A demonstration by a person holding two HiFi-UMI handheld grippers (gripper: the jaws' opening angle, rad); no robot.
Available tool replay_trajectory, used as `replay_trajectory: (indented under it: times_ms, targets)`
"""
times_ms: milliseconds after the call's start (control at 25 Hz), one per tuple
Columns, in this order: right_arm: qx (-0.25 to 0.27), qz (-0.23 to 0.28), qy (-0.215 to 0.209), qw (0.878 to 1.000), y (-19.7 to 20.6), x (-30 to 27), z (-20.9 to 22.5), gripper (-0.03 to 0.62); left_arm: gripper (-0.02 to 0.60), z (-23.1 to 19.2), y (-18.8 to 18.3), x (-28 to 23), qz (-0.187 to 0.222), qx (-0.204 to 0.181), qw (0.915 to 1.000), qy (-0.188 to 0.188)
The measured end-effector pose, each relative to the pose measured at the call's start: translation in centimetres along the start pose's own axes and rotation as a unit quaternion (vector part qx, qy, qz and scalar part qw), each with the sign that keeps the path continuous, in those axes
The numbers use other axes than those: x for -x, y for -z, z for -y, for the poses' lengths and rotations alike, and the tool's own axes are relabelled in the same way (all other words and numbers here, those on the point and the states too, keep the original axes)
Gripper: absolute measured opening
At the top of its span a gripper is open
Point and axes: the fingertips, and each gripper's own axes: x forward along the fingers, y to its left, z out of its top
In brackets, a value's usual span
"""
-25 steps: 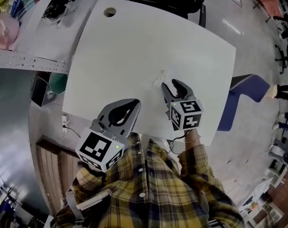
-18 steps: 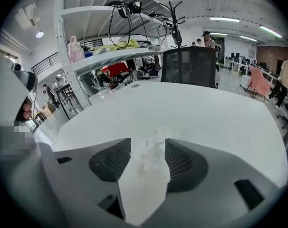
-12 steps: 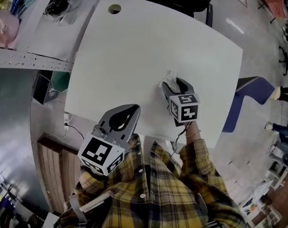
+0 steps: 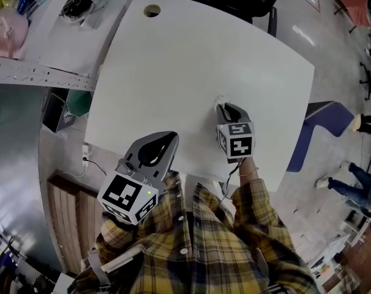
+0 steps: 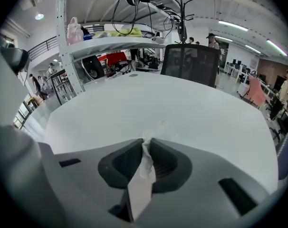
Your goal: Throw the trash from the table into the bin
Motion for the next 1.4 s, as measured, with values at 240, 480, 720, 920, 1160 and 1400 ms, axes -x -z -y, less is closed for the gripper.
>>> replay_trajectory:
  times_ms: [240,480,720,920,1160,1400]
  targets:
    - [-0.022,0.018,-0.002,1.0,-0.8,1.4,-0.3,0.034,0.009,0.3,-1.1,-0.3,0.004,-0.014,0.9997,0.019]
    - [-0.059,0.044,0.027,0.997,-1.5,4.6,0.0,0.032,0.009,2.3,-3.0,-1.7,-0.004,-0.047,0.9956,0.081]
    - [-0.112,0.077,0.071,0.988,-0.6,8.4,1.8,0.032,0.009,6.3,-3.6,-4.8,-0.027,-0.089,0.9821,0.164]
    - [-0.157,0.096,0.103,0.978,2.1,11.7,3.1,0.032,0.009,10.8,-2.6,-6.2,-0.053,-0.12,0.9668,0.219]
    - [-0.182,0.117,0.126,0.968,5.8,15.9,4.1,0.032,0.009,16.6,-1.0,-6.5,-0.064,-0.162,0.9507,0.257]
    - [-0.209,0.142,0.156,0.955,13.0,22.9,5.1,0.034,0.009,25.1,2.7,-5.2,-0.062,-0.191,0.9374,0.285]
